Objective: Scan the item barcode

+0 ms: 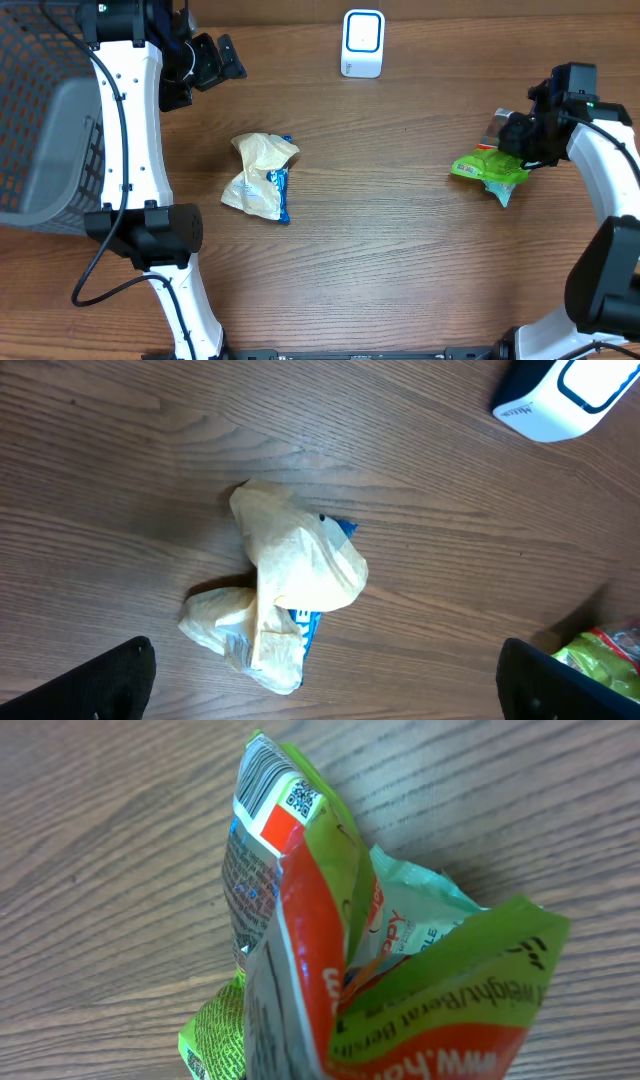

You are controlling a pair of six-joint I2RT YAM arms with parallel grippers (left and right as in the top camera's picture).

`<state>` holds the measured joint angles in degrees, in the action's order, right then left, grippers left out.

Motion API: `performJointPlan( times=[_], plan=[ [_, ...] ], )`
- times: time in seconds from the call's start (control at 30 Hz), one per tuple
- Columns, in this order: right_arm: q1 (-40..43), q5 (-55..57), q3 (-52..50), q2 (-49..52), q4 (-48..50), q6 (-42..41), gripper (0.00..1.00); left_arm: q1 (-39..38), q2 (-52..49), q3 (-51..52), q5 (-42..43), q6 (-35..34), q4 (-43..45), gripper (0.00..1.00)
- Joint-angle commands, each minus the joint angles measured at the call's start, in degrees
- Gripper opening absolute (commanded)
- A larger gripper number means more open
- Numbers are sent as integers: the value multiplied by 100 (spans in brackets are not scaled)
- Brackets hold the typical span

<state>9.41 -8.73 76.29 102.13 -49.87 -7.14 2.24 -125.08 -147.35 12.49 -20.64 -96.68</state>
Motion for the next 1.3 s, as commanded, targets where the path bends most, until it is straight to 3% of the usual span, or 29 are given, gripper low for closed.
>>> performJointPlan(
  times=[0.0, 0.23, 0.5, 0.67, 0.77, 0.83, 0.93, 1.27],
  plan=[
    [70, -4, 48, -9, -22, -79, 6, -44, -26, -2, 61, 94, -9, 100],
    [96, -66, 72, -11, -81, -83, 22, -44, -26, -2, 61, 92, -9, 100],
    [96, -955, 800, -11, -772, -81, 50, -44, -26, -2, 61, 92, -9, 100],
    [85, -2636, 1523, -11, -1239, -74, 53, -44, -26, -2, 61, 92, -9, 100],
    [-85, -3904, 1604, -11, -942, -13, 54, -44, -26, -2, 61, 94, -9, 100],
    [-348, -4177, 1602, -9, -748, -22, 56, -44, -26, -2, 61, 92, -9, 100],
    [-909, -3947, 1598, -9, -522, -238, 56, -44, -26, -2, 61, 92, -9, 100],
    [-3136, -1683, 1510, 142, 321, -1694, 60, -44, -26, -2, 63, 92, -9, 100]
  ],
)
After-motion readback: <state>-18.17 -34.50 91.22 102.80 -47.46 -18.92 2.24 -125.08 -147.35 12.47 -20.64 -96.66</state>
